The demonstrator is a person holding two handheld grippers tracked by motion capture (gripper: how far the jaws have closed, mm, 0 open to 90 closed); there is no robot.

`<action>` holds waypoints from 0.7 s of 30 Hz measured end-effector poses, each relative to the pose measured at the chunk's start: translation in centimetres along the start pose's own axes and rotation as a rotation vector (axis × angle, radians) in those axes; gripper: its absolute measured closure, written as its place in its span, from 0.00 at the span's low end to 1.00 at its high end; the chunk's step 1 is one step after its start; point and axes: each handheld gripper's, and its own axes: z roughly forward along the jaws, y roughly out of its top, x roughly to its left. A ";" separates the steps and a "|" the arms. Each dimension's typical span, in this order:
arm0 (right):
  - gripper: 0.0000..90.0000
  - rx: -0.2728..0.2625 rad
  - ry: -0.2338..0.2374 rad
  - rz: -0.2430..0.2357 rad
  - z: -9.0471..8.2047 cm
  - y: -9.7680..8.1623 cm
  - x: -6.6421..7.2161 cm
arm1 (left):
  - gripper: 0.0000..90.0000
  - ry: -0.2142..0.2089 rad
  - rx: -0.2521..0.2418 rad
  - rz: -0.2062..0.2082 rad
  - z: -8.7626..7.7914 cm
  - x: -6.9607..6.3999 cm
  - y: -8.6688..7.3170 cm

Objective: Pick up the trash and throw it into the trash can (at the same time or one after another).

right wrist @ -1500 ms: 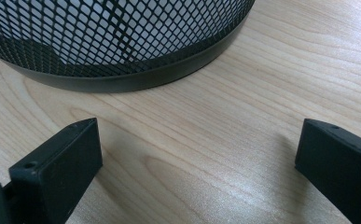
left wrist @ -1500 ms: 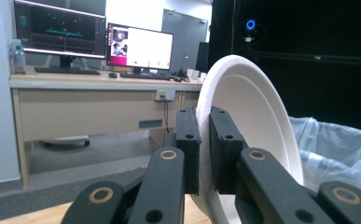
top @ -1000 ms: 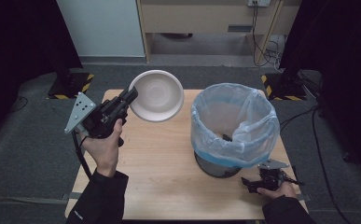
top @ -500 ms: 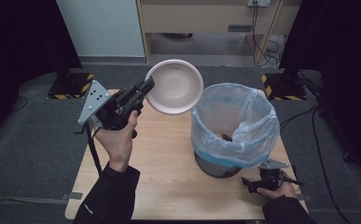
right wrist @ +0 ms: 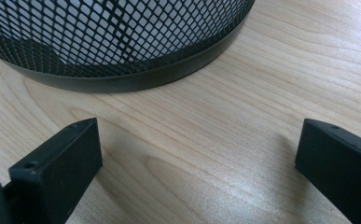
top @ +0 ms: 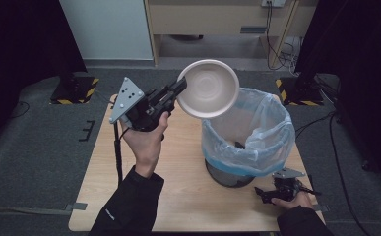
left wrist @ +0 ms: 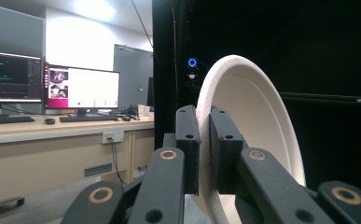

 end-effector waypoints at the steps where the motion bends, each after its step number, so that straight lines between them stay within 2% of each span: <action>1: 0.01 0.000 0.000 0.000 0.0 0.0 0.0 | 0.93 -0.004 0.002 0.001 0.3 -0.2 -0.1; 7: 0.01 -0.001 -0.001 0.003 0.0 0.0 0.0 | 0.93 -0.026 0.009 0.000 1.6 -1.0 -0.5; 21: 0.01 -0.004 -0.002 -0.001 0.0 0.0 0.0 | 0.93 -0.073 0.080 -0.006 5.1 -2.5 -3.1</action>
